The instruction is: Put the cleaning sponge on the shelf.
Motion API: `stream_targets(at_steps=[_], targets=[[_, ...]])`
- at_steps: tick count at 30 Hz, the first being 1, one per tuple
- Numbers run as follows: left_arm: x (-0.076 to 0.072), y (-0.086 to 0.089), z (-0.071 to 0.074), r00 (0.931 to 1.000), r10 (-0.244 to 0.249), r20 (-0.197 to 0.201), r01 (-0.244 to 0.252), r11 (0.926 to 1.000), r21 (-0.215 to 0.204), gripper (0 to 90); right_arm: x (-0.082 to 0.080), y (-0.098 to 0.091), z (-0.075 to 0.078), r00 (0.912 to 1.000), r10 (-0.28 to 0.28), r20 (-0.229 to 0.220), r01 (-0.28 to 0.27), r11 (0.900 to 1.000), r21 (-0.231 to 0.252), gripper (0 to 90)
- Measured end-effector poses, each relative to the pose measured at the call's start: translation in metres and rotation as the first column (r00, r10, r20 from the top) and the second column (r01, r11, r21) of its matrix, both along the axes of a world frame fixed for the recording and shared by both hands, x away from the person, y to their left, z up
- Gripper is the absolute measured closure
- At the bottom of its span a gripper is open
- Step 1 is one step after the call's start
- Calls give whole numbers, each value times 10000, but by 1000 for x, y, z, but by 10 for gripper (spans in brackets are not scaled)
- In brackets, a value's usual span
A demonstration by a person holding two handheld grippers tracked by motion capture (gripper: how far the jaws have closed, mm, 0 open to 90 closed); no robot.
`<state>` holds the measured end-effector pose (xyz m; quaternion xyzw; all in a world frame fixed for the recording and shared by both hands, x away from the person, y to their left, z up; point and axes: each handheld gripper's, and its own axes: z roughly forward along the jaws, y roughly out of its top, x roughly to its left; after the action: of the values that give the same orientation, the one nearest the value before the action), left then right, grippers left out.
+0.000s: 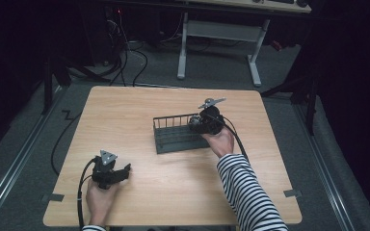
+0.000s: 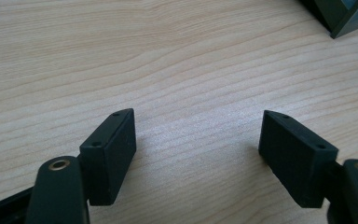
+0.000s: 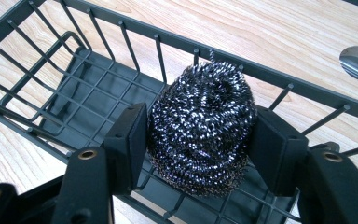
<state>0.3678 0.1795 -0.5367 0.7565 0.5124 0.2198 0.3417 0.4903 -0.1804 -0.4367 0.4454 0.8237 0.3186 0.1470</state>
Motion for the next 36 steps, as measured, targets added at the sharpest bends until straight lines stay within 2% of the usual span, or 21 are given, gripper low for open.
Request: stream_targets(at_steps=[9, 15, 21, 25, 36], targets=[[0, 0, 0, 10000, -8, -13, 8, 10000, 6, 279, -4, -1, 6, 9996, -9, 269, 1, 9996, 291, 393], [0, 0, 0, 10000, -9, -16, 9, 10000, 4, 280, -6, -3, 10, 9991, 8, 435, -22, 9995, 318, 395], [0, 0, 0, 10000, -1, 2, 1, 10000, 4, 279, -17, -8, 24, 9969, 135, 781, -158, 9995, 291, 402], [0, 0, 0, 10000, -7, -12, 7, 10000, 5, 279, -24, -15, 33, 9945, 115, 1044, -170, 9985, 521, 409], [0, 0, 0, 10000, -10, -15, 10, 10000, 4, 279, -46, -38, 49, 9912, 44, 1321, -152, 9966, 810, 423]])
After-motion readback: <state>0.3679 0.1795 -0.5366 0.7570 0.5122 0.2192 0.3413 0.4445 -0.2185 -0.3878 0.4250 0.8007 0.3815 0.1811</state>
